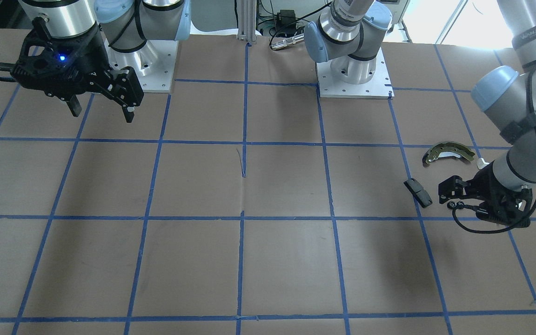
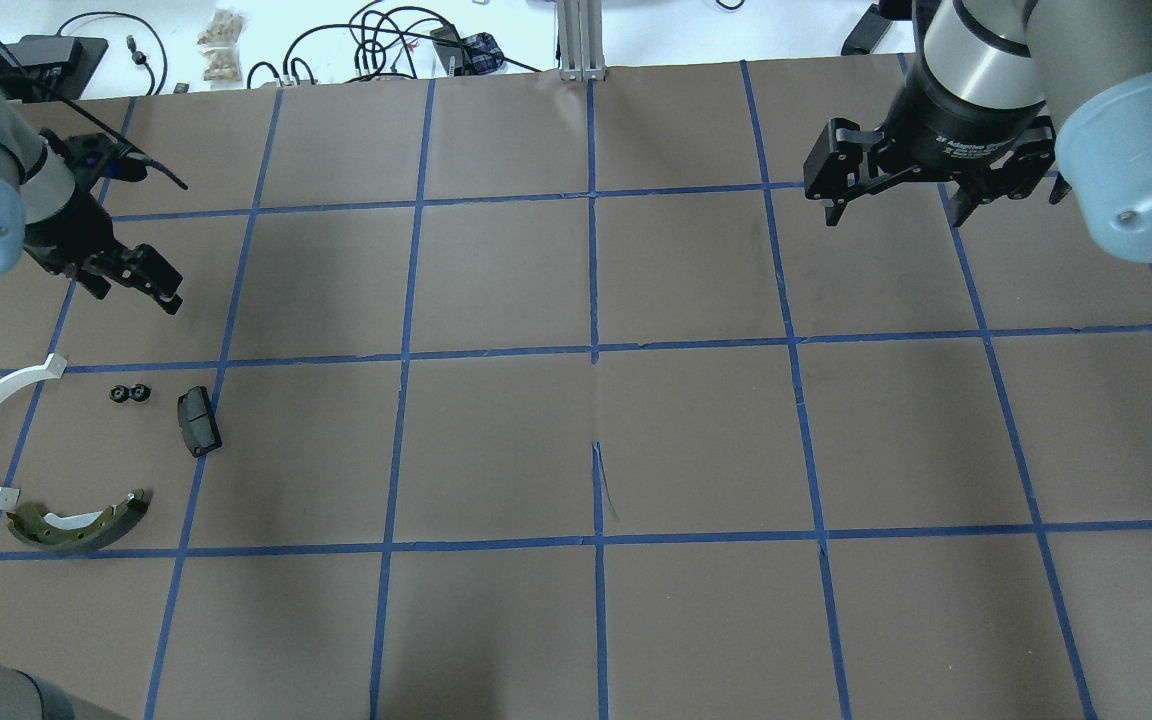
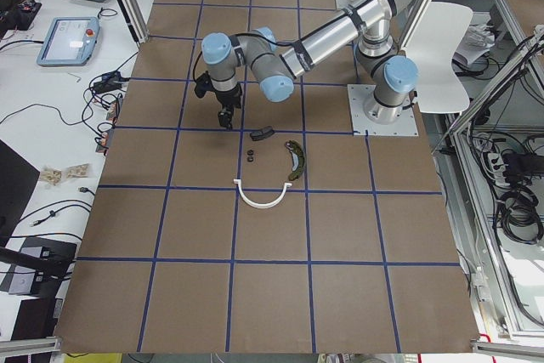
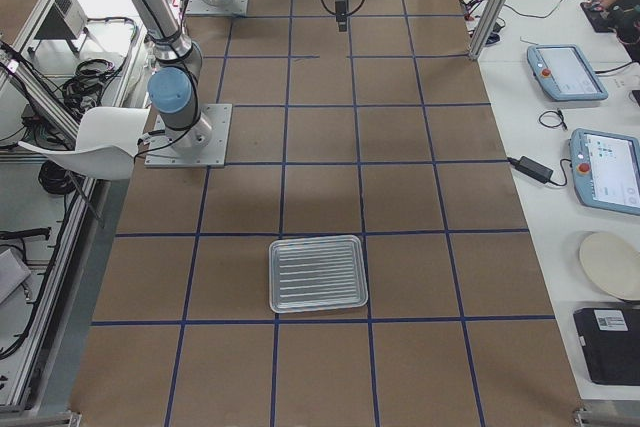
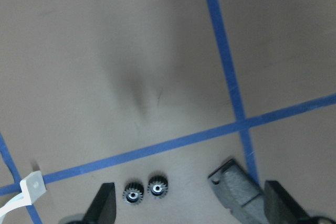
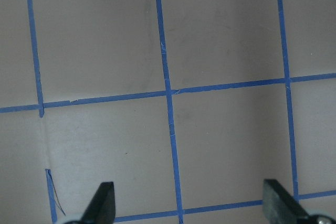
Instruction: Place bearing gear from tray to pile
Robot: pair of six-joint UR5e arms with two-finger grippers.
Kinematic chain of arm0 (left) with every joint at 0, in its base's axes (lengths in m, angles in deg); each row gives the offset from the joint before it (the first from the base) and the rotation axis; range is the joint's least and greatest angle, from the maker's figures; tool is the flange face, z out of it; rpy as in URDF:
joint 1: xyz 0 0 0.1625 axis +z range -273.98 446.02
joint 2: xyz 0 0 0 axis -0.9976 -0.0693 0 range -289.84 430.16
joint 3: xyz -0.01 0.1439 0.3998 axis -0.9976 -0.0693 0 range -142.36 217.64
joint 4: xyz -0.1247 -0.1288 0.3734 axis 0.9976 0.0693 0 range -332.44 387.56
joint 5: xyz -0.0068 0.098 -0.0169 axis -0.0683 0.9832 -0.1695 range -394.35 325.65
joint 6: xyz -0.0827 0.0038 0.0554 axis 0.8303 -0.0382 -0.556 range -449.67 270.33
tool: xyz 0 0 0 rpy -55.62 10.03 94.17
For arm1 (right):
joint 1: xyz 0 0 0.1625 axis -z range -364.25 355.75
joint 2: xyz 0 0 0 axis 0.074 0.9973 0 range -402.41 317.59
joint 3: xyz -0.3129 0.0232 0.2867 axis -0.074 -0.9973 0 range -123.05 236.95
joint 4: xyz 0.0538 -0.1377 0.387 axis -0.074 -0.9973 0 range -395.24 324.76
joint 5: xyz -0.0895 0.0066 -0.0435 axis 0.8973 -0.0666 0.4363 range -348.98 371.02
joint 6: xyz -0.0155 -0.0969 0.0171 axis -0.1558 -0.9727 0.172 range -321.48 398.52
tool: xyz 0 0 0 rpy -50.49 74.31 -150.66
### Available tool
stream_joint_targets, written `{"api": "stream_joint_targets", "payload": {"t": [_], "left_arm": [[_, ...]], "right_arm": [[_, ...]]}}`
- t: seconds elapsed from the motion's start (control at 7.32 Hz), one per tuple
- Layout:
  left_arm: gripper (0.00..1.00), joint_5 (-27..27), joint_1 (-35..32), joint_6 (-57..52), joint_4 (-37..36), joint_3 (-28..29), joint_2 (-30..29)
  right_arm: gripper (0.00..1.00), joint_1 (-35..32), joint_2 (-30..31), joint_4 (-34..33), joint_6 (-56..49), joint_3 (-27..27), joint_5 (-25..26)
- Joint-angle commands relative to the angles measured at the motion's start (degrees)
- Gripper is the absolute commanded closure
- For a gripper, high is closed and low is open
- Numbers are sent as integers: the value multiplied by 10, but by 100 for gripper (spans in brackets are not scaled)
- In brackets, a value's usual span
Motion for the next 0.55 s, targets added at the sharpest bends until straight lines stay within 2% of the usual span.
{"api": "stream_joint_targets", "payload": {"t": [0.0,0.27,0.41], "left_arm": [[0,14,-108,155,70,68,28],[0,14,-206,262,80,71,80],[0,-3,-211,265,138,75,108]], "right_arm": [[0,0,1,0,0,0,0],[0,0,0,0,0,0,0],[0,0,1,0,0,0,0]]}}
